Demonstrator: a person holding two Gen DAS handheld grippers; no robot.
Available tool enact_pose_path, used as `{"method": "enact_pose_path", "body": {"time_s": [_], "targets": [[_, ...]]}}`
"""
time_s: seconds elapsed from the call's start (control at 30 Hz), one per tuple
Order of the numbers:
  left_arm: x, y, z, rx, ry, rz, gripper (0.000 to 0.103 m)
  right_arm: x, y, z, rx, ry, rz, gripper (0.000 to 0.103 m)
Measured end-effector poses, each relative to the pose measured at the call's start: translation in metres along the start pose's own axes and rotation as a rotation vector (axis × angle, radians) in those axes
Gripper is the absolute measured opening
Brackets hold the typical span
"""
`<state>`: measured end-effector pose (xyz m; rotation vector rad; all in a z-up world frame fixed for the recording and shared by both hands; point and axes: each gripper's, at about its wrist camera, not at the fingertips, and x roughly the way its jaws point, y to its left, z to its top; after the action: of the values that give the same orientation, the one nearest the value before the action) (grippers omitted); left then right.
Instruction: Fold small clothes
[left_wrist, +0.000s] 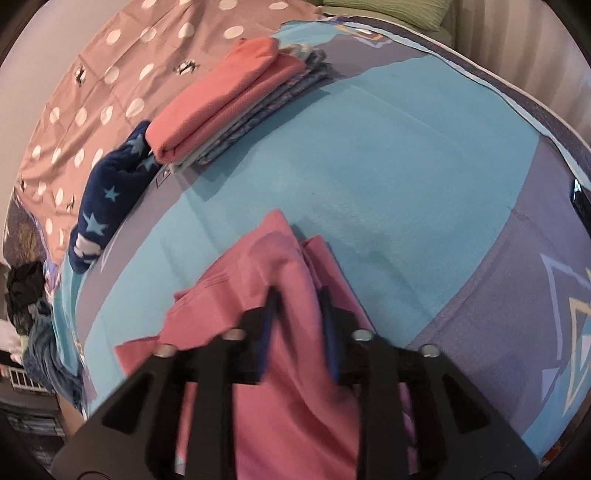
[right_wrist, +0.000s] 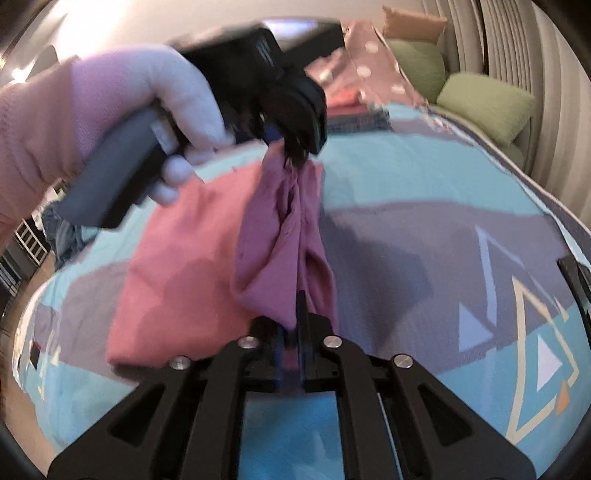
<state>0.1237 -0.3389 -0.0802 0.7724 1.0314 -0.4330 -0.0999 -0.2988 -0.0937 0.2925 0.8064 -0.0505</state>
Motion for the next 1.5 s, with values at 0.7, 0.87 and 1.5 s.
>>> {"method": "enact_pose_path", "body": {"time_s": [0.7, 0.87, 1.5], "targets": [[-0.079, 0.075, -0.094, -0.098, -0.378, 0.435, 0.09, -0.008, -0.028, -0.01, 0.029, -0.001, 0.0, 0.034], [-0.051, 0.076, -0.132, -0.046, -0.26, 0.624, 0.09, -0.011, -0.027, -0.01, 0.023, -0.007, -0.008, 0.034], [-0.006, 0.1, -0.24, -0.402, -0.029, -0.078, 0.04, -0.019, -0.003, 0.023, -0.084, -0.037, 0.219, 0.026]]}}
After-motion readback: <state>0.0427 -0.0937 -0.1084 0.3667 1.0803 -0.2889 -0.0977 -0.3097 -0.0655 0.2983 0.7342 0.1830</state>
